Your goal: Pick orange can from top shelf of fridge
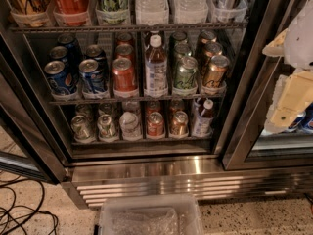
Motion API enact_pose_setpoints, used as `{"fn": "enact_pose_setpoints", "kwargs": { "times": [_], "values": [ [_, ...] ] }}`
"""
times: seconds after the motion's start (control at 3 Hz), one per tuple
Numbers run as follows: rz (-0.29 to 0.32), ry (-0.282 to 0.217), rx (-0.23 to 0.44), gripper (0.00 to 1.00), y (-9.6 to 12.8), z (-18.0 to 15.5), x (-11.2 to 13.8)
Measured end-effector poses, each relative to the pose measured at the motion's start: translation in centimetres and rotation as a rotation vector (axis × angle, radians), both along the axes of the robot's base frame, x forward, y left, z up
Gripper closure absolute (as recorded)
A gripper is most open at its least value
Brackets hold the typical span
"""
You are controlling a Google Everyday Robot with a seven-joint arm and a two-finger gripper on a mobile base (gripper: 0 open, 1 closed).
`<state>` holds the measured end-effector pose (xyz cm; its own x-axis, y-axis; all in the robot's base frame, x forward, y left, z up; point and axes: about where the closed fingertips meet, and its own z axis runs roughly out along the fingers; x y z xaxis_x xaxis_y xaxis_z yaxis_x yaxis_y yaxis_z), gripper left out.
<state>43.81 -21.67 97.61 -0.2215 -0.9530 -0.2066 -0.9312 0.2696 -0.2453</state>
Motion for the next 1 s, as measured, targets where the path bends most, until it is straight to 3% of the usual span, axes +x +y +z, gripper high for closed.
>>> {"fn": "enact_pose_setpoints", "kwargs": {
  "times": [0.67, 1.0],
  "values": [
    [0.031, -0.005, 0.025, 0.00, 1.1, -0.8, -0.1],
    [0.110, -0.003, 0.089, 0.00, 4.1, -3.3, -0.1]
  ]
}}
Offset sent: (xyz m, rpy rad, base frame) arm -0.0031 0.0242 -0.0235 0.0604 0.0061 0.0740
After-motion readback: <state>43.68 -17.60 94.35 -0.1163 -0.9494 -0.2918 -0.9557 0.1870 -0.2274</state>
